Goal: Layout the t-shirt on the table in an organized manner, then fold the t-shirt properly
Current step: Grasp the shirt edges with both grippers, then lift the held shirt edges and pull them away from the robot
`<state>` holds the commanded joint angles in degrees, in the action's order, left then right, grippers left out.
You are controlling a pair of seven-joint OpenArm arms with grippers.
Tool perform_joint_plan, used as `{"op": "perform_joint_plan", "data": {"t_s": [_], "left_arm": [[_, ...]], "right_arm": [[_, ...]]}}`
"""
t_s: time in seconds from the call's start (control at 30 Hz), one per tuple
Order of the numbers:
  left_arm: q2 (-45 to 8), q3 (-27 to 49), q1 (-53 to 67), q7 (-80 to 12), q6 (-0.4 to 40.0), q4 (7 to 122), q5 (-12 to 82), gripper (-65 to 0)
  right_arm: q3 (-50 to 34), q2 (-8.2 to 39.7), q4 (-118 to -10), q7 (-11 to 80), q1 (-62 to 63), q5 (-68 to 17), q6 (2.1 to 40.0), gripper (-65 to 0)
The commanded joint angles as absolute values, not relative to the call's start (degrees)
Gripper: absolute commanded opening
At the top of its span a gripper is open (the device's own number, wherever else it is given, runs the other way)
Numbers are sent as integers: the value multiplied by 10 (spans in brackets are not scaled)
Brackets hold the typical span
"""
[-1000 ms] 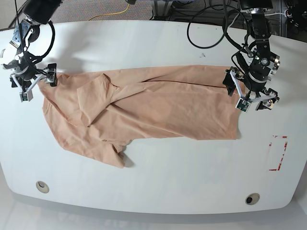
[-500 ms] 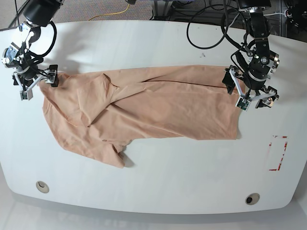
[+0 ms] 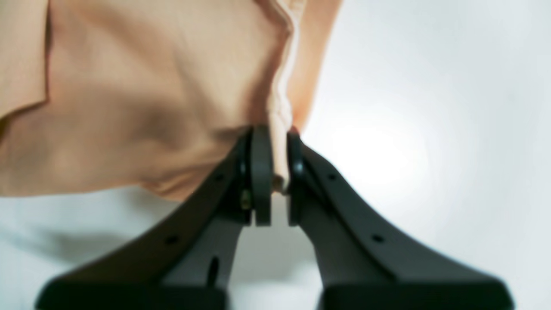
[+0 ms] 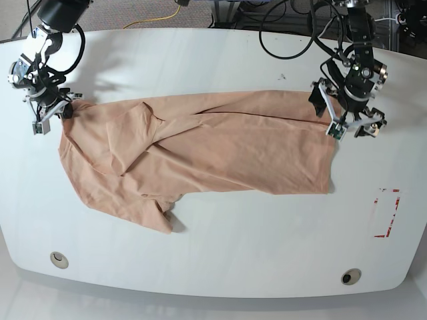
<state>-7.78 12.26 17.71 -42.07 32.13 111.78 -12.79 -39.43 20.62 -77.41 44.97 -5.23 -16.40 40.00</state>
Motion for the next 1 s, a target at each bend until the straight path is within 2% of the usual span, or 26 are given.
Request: {"op": "perform_joint_plan", "data": {"t_s": [0.17,0.5,0.73,1.0], "left_arm": [[-73,136,206,-421,330,1131,-124,-72],[-77,189,207,-421,330,1128,-16,-71],[-76,196,185,-422,327,1118,-10,-71],[-75,194,156,-422,327,1045,-7,-71]], "right_arm": [[-393,205,-774,450,-53,-164,400,-647],[-393,205,-774,450,-53,-164,400,-647],[-393,205,-774,450,-53,-164,400,-647],[-393,199,-774,450,-53,-164,400,-647]]}}
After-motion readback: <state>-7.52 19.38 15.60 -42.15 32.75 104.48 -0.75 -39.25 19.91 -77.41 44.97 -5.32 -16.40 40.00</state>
